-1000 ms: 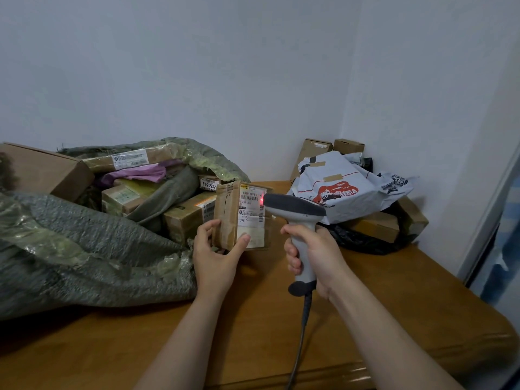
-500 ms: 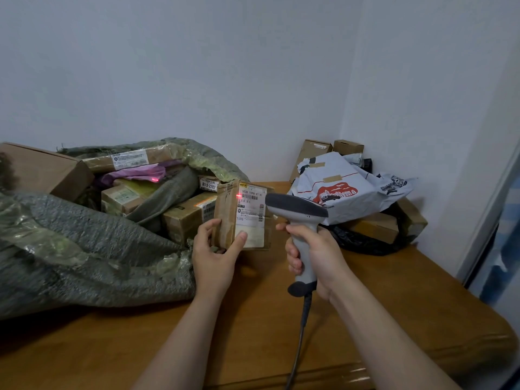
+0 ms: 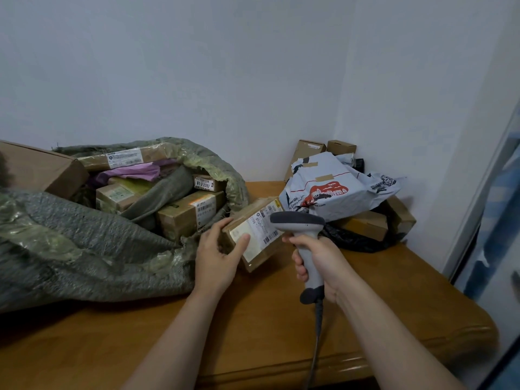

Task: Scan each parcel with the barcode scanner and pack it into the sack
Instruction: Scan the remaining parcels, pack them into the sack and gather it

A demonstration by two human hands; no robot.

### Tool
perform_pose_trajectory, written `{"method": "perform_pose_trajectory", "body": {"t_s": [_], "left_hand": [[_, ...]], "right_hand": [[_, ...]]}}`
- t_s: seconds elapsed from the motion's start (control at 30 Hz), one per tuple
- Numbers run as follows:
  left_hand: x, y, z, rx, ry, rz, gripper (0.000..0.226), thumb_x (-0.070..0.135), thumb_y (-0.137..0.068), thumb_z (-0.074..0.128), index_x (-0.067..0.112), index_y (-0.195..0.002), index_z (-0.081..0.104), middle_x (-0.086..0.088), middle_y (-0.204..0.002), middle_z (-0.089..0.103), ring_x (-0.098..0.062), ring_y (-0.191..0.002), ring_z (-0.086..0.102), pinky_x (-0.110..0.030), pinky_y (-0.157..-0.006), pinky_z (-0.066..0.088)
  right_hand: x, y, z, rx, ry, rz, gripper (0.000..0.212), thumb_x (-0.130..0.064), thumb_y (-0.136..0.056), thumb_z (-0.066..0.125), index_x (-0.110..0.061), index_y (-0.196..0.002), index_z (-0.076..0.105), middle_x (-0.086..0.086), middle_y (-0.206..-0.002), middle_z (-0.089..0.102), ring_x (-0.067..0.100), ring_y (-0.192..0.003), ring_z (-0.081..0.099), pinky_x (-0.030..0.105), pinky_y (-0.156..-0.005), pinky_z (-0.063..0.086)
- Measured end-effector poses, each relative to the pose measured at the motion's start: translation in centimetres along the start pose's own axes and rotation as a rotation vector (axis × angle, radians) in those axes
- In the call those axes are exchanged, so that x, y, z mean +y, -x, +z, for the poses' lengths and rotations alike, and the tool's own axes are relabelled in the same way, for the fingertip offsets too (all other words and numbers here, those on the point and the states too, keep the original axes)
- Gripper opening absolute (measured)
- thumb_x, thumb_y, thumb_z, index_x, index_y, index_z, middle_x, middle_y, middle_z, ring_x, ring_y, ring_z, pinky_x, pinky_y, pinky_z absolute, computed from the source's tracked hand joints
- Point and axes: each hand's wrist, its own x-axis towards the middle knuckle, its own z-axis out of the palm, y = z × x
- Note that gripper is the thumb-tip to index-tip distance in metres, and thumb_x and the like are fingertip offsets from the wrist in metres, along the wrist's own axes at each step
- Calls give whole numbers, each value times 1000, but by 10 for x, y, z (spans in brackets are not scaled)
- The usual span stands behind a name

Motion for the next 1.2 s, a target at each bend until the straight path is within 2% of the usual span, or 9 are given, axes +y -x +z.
{"method": "perform_pose_trajectory", "body": {"t_s": [0.07, 0.13, 0.27, 0.47, 0.7, 0.93, 1.2], "left_hand": [[-1, 2, 2, -106, -7, -29, 69, 68, -76, 73, 58, -138, 45, 11, -134, 58, -12, -119, 59, -46, -95, 57], [2, 3, 3, -163, -21, -34, 77, 67, -72, 73, 60, -140, 38, 12, -136, 58, -13, -122, 58, -48, -97, 56], [17, -7, 2, -106, -26, -43, 83, 80, -70, 69, 61, -141, 32, 10, -138, 59, -19, -121, 62, -51, -92, 59], [52, -34, -10, 30, -96, -30, 75, 74, -77, 70, 54, -142, 39, 15, -119, 62, -14, -104, 67, -48, -87, 61], [57, -36, -29, 55, -251, -48, 86, 91, -68, 55, 57, -145, 35, 8, -133, 64, -20, -118, 63, -50, -91, 59], [52, -39, -39, 99, -316, -84, 77, 79, -81, 64, 50, -148, 38, 4, -135, 65, -23, -122, 61, -51, -95, 57], [50, -38, -43, 82, -312, -101, 78, 79, -81, 63, 50, -148, 37, 4, -136, 64, -23, -123, 60, -51, -96, 56]], "right_hand": [[-2, 2, -3, 15, 14, -6, 42, -20, -94, 67, 9, -124, 61, 4, -58, 52, 14, -45, 45, 26, -45, 37], [-4, 4, -7, 24, 24, -11, 39, -19, -94, 66, 8, -122, 63, 4, -58, 52, 14, -45, 45, 26, -45, 37], [-9, 10, -15, 10, 40, -7, 30, -19, -95, 65, 3, -115, 68, 4, -58, 52, 14, -46, 44, 26, -44, 36], [-15, 16, -18, -37, 91, -52, 16, -16, -94, 65, -1, -98, 67, 6, -58, 51, 16, -45, 44, 27, -45, 36], [-16, 20, -10, -123, 114, -78, 14, -18, -95, 64, -5, -88, 63, 6, -58, 50, 16, -45, 44, 27, -45, 35], [-22, 23, -3, -136, 97, -75, 14, -17, -95, 63, -6, -86, 62, 6, -57, 48, 15, -44, 42, 27, -45, 33], [-20, 23, -3, -142, 118, -80, 18, -20, -95, 63, -4, -89, 64, 6, -58, 49, 16, -45, 43, 27, -46, 35]]}}
